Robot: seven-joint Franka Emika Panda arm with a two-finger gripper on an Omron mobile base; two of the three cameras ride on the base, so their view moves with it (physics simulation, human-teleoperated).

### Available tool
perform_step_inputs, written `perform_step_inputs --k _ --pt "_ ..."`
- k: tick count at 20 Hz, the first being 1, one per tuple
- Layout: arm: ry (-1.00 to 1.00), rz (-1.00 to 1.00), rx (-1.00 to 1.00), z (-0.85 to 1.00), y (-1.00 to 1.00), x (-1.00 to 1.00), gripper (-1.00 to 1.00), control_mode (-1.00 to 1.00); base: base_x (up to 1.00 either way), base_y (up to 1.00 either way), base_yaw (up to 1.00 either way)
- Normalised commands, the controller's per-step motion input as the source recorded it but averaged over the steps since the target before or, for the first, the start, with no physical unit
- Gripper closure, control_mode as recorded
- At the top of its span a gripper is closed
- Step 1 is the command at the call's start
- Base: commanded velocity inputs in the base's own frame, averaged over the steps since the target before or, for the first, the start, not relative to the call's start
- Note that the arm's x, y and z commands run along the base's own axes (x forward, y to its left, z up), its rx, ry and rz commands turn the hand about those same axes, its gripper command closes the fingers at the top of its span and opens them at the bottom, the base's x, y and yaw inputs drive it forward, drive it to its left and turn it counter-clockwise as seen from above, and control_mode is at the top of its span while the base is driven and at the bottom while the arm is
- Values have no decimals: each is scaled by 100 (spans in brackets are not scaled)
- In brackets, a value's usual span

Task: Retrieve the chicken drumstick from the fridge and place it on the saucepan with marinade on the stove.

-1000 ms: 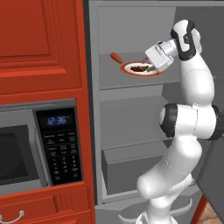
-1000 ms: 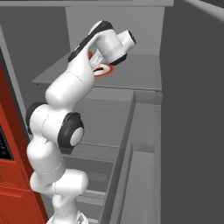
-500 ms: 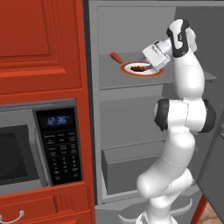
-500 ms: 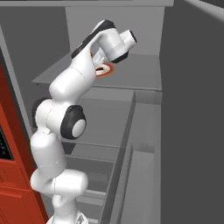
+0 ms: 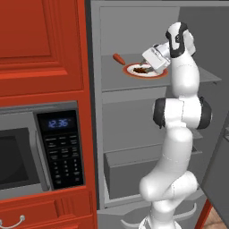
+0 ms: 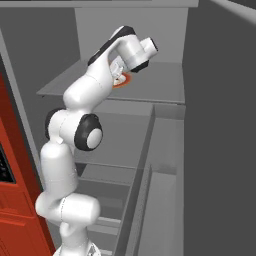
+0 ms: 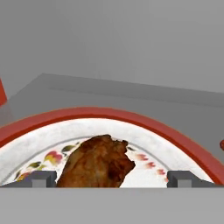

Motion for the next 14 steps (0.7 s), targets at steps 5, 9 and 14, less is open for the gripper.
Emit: perform_step_inputs --k 5,9,14 --pt "1 3 0 -9 0 23 -100 -100 0 0 0" --pt "0 1 -4 -12 0 8 -100 -100 0 0 0" --pt "0 0 -10 -4 0 0 -100 -100 0 0 0"
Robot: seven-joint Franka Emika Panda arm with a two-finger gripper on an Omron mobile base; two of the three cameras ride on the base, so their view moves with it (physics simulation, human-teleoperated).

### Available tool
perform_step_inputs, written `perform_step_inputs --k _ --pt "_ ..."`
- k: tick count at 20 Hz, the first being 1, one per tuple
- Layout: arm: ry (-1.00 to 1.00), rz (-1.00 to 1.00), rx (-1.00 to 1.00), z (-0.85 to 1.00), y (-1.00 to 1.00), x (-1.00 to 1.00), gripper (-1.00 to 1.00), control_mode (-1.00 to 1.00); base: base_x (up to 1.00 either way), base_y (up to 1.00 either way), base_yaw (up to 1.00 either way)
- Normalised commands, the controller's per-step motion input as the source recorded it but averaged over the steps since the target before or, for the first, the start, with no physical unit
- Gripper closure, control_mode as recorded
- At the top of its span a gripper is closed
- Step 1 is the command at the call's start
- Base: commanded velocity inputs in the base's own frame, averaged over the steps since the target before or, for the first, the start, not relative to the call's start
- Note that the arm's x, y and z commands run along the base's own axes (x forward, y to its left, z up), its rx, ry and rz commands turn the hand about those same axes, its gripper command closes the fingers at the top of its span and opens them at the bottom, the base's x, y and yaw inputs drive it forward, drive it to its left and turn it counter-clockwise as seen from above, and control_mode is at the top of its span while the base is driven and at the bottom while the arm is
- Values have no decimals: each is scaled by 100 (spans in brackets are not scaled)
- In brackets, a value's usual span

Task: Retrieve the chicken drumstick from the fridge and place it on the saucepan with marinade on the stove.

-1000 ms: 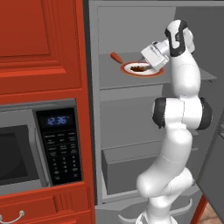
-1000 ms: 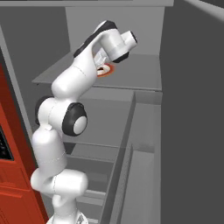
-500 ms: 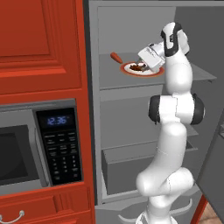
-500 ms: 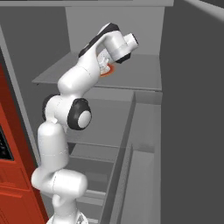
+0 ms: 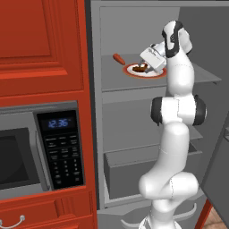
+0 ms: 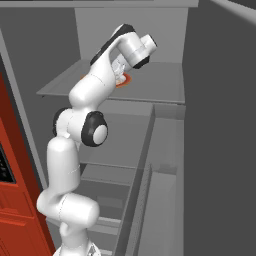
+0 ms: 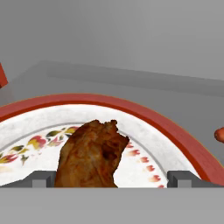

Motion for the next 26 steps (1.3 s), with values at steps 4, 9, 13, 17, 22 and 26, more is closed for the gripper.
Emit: perform_step_inputs --k 4,9,13,17,22,26 --pt "2 0 -13 0 0 0 -100 -100 0 0 0" --pt "5 0 -5 0 0 0 -100 -100 0 0 0" --pt "7 0 0 0 0 0 -100 -100 0 0 0" --pt "10 0 0 0 0 0 -100 -100 0 0 0" --pt "7 0 -3 -1 0 0 -100 -100 0 0 0" --pt "0 0 -7 -7 0 0 -100 -100 0 0 0"
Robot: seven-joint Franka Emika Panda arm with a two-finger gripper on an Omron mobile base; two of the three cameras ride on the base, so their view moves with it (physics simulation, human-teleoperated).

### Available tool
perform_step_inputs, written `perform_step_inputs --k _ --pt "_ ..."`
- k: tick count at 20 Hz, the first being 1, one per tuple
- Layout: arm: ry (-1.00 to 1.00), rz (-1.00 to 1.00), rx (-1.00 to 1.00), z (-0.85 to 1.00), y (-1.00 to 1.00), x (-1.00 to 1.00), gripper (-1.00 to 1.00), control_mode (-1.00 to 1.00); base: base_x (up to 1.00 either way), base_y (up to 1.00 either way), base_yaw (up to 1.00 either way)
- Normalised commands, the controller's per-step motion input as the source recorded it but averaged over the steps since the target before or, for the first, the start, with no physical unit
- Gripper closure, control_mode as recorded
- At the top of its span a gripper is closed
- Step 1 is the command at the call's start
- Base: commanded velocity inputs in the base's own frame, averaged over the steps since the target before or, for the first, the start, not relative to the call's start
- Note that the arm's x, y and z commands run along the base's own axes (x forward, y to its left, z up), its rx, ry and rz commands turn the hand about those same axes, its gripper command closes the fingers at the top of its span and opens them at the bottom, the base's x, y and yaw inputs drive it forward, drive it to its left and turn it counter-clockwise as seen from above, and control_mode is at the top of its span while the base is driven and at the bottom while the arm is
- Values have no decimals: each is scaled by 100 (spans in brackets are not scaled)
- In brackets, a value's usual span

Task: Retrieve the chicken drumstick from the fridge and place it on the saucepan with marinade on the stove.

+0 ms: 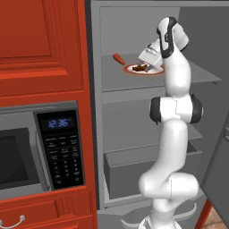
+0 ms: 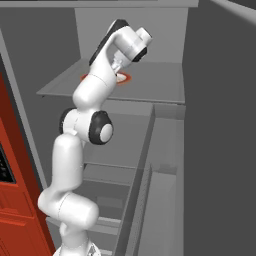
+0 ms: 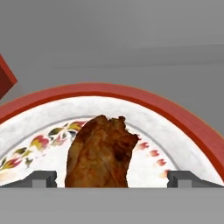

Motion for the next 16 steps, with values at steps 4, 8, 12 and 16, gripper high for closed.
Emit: perform_step_inputs --k 4,8,12,16 --pt "0 0 -4 -9 0 0 -100 -100 0 0 0" --pt "0 0 0 0 0 0 -100 -100 0 0 0" --pt "0 0 0 -2 0 -1 -100 -100 0 0 0" --pt "0 0 -1 -19 0 -3 -100 -100 0 0 0"
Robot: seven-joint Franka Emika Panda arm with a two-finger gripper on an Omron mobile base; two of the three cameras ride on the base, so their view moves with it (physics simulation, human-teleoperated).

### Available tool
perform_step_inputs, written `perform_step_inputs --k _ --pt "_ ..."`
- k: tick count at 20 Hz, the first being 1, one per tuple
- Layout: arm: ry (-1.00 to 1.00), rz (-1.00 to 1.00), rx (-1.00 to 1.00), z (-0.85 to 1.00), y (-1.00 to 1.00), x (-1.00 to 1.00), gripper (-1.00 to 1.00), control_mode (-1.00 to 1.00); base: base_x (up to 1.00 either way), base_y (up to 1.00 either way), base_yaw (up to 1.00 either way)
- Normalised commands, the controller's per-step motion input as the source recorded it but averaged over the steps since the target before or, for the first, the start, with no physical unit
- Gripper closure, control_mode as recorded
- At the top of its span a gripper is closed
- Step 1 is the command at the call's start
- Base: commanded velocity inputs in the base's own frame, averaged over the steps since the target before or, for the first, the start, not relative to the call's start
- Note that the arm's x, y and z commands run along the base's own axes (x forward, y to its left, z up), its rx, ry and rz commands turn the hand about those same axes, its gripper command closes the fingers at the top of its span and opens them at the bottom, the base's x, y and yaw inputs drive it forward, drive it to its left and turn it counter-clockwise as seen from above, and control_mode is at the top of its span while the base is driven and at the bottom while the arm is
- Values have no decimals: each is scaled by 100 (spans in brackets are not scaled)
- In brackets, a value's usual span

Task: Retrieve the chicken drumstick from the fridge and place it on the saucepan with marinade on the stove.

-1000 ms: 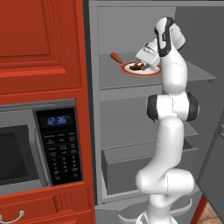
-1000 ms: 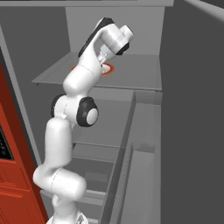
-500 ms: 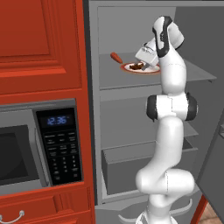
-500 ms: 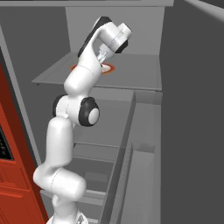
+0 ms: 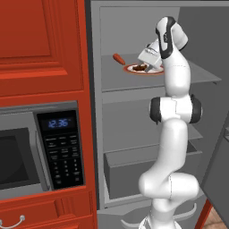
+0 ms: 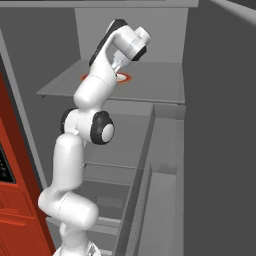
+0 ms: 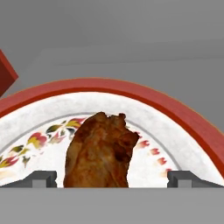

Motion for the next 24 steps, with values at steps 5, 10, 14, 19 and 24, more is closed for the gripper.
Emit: perform_step_inputs --k 5,10,14,19,24 --pt "-2 0 -1 -24 0 -1 -100 -100 0 0 0" --pt "-2 0 -3 -23 0 0 -100 -100 0 0 0" --pt "-2 0 -3 -23 0 0 -100 -100 0 0 0" --pt "-3 0 -2 -26 0 0 100 -100 0 0 0" --pt "-3 0 -1 -22 0 0 100 -100 0 0 0"
